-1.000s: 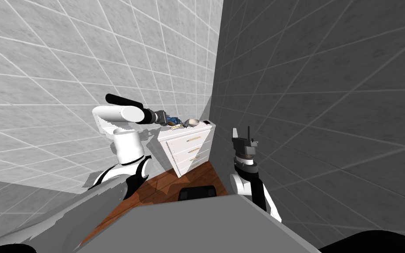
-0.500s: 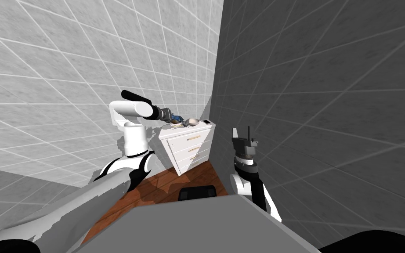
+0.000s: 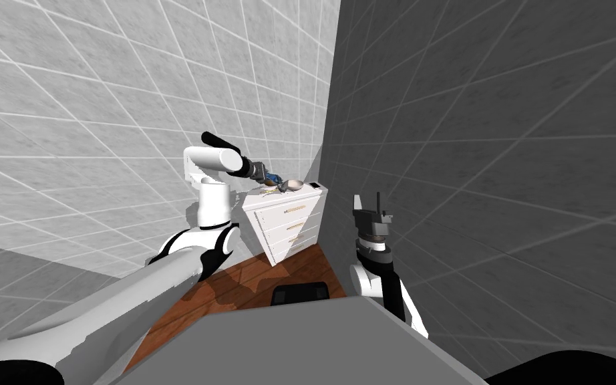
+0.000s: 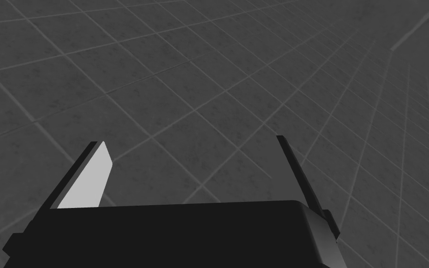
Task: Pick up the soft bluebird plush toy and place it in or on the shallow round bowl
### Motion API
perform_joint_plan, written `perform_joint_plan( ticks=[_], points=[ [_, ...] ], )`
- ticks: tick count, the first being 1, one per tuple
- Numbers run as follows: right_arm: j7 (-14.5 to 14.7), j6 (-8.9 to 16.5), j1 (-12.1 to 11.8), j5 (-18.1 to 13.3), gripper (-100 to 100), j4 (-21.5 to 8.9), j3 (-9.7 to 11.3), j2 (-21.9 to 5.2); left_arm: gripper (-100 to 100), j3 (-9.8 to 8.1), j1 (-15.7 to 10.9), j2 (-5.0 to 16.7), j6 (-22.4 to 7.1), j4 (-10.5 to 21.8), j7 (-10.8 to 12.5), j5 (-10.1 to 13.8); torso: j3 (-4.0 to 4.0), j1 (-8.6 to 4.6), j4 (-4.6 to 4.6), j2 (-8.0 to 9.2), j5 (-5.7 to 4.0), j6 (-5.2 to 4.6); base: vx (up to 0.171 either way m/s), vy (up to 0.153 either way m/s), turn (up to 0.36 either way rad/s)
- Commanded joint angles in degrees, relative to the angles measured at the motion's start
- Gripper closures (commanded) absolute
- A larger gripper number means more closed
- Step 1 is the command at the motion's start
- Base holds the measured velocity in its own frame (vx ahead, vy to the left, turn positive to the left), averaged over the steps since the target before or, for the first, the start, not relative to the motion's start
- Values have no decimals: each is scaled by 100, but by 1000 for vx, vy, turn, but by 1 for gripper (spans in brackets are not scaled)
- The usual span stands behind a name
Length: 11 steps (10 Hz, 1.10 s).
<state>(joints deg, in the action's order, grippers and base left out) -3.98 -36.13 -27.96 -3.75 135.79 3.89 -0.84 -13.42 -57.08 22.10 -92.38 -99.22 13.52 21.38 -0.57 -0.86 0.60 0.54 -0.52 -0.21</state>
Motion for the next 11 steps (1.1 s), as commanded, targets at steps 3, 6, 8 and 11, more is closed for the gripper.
perform_joint_plan(
  ticks=[3, 6, 8, 11],
  points=[
    [0, 0, 0, 0, 0, 0, 0, 0, 100, 283, -496, -36, 132, 569, 151, -160, -3, -1, 4, 2, -2, -1, -11, -17, 32],
    [0, 0, 0, 0, 0, 0, 0, 0, 100, 405, -715, -65, 192, 1014, 220, -237, -8, -1, 11, 4, -4, 0, -3, -11, 18],
    [0, 0, 0, 0, 0, 0, 0, 0, 100, 517, -927, -102, 251, 1295, 288, -315, -12, -2, 16, 7, -5, -1, 4, -7, 22],
    [0, 0, 0, 0, 0, 0, 0, 0, 100, 717, -1329, -194, 374, 1799, 417, -473, -13, 0, 16, 8, -4, 2, 15, -5, 23]
  ],
)
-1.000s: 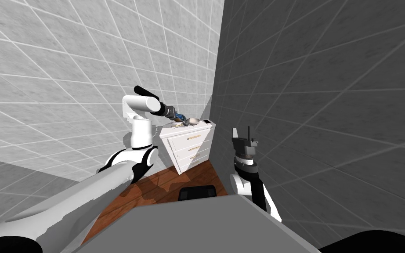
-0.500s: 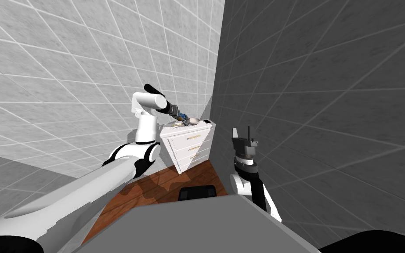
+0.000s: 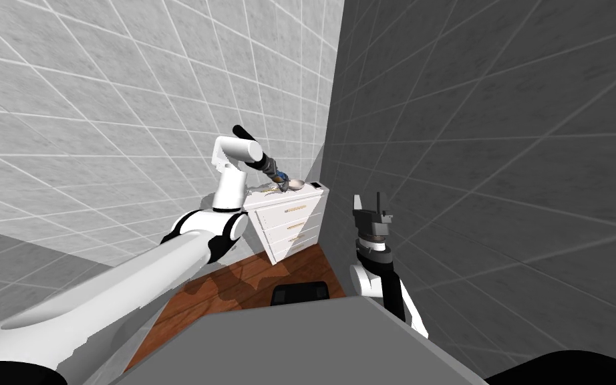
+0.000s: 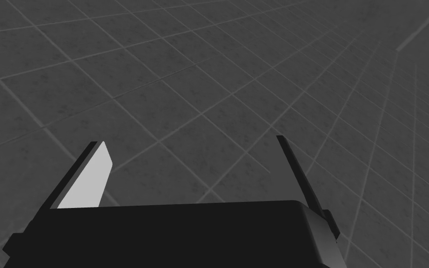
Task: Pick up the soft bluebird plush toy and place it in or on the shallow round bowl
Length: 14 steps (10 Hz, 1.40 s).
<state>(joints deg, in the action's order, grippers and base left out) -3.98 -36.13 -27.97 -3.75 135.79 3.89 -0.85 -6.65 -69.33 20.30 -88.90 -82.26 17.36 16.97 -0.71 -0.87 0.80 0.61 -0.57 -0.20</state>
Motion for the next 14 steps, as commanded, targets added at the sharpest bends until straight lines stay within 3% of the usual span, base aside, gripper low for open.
perform_joint_plan(
  ticks=[1, 2, 3, 5, 14],
  points=[
    [0, 0, 0, 0, 0, 0, 0, 0, 100, 40, -104, -14, 26, 210, 33, -32, 0, 0, 0, 0, 0, 0, 20, -3, 8],
    [0, 0, 0, 0, 0, 0, 0, 0, 100, 126, -293, -68, 91, 413, 94, -111, -1, 1, 0, 2, 1, 1, 21, 1, 21],
    [0, 0, 0, 0, 0, 0, 0, 0, 100, 126, -293, -68, 91, 496, 94, -111, -3, 1, 4, 3, -1, 0, 20, 1, 5],
    [0, 0, 0, 0, 0, 0, 0, 0, 100, 274, -643, -192, 233, 904, 209, -267, -6, 2, 7, 5, -1, 1, 39, -1, 27],
    [0, 0, 0, 0, 0, 0, 0, 0, 100, 494, -1326, -545, 618, 2189, 442, -617, -20, -1, 23, 18, -3, 3, 45, 8, 11]
  ],
)
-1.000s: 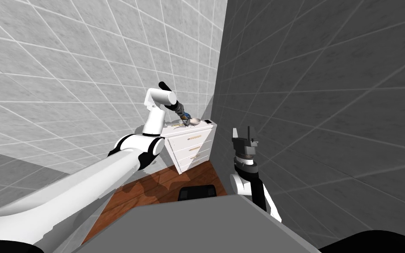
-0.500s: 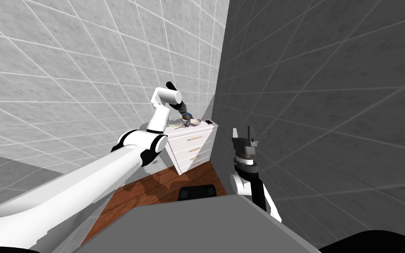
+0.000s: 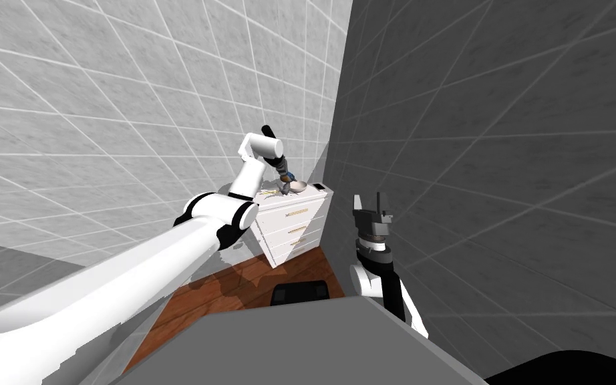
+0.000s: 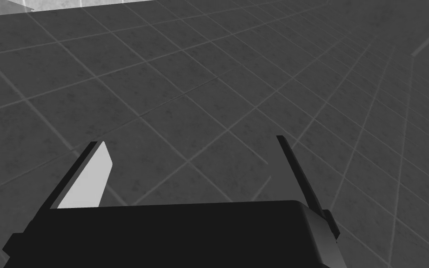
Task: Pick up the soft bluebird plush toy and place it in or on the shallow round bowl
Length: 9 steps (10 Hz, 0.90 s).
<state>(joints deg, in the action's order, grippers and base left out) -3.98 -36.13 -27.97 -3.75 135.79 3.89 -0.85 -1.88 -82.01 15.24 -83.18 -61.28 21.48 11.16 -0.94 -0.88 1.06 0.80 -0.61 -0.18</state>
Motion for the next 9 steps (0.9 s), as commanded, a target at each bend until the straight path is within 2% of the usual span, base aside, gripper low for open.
perform_joint_plan(
  ticks=[1, 7, 9],
  points=[
    [0, 0, 0, 0, 0, 0, 0, 0, 100, 38, -159, -109, 118, 271, 64, -95, 0, 0, 0, 0, 0, 0, 71, 21, 10],
    [0, 0, 0, 0, 0, 0, 0, 0, 100, 71, -559, -466, 470, 1048, 211, -365, -6, 2, 11, 1, -1, 1, 85, 21, 6],
    [0, 0, 1, 0, 0, 0, 0, 0, 100, 74, -532, -479, 417, 1030, 211, -359, 14, -1, 10, -38, -4, -8, 35, 11, -2]
  ],
)
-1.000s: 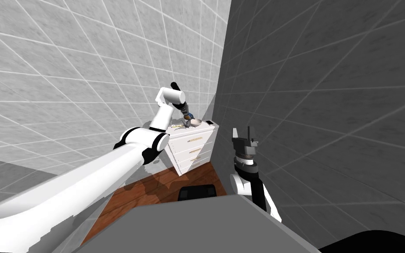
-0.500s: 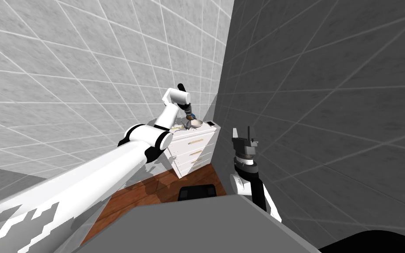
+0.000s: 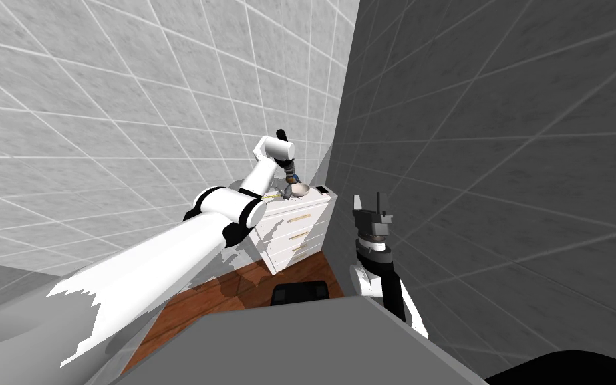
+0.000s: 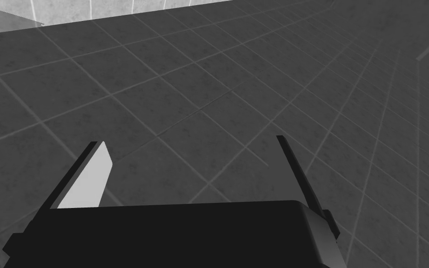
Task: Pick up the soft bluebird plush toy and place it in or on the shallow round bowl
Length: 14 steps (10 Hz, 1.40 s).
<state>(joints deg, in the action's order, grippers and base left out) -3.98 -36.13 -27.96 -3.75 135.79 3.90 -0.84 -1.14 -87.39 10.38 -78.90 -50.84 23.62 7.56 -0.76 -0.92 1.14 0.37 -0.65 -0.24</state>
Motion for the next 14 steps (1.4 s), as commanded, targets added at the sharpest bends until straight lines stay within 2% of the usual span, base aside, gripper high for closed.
perform_joint_plan(
  ticks=[1, 5, 6, 7, 12, 13, 14],
  points=[
    [0, 0, 0, 0, 0, 0, 0, 0, -100, 0, 0, 0, 0, 0, 0, 0, 0, 0, 0, 0, 0, 0, 0, 0, 0],
    [0, 0, 0, 0, 0, 0, 0, 0, -100, 0, 0, 0, -1, -2, 0, 0, -1, -1, 0, 1, 0, 0, 0, 0, 0],
    [0, 0, 0, 0, 0, 0, 0, 0, 0, 0, 0, 0, -1, -2, 0, 0, -1, -1, 0, 1, 0, 0, 0, 0, 0],
    [0, 0, 0, 0, 0, 0, 0, 0, -100, -31, -107, 20, -193, -33, 39, 51, -1, -1, 0, 1, 0, 0, 54, 33, 7],
    [0, 0, -1, 0, 0, 0, 0, -1, -100, -103, -357, 66, -640, -105, 130, 168, 16, 19, -7, -27, 5, 2, 73, 45, 4],
    [0, 0, -1, 0, 0, 0, 0, 0, -100, -97, -296, 72, -575, -130, 102, 156, 17, 16, -7, -28, 4, 2, 34, 16, 0],
    [0, 0, 0, 0, 0, 0, 0, 0, 0, -101, -305, 73, -600, -136, 105, 162, 14, 9, -9, -19, 3, 2, 0, 0, 0]
  ],
)
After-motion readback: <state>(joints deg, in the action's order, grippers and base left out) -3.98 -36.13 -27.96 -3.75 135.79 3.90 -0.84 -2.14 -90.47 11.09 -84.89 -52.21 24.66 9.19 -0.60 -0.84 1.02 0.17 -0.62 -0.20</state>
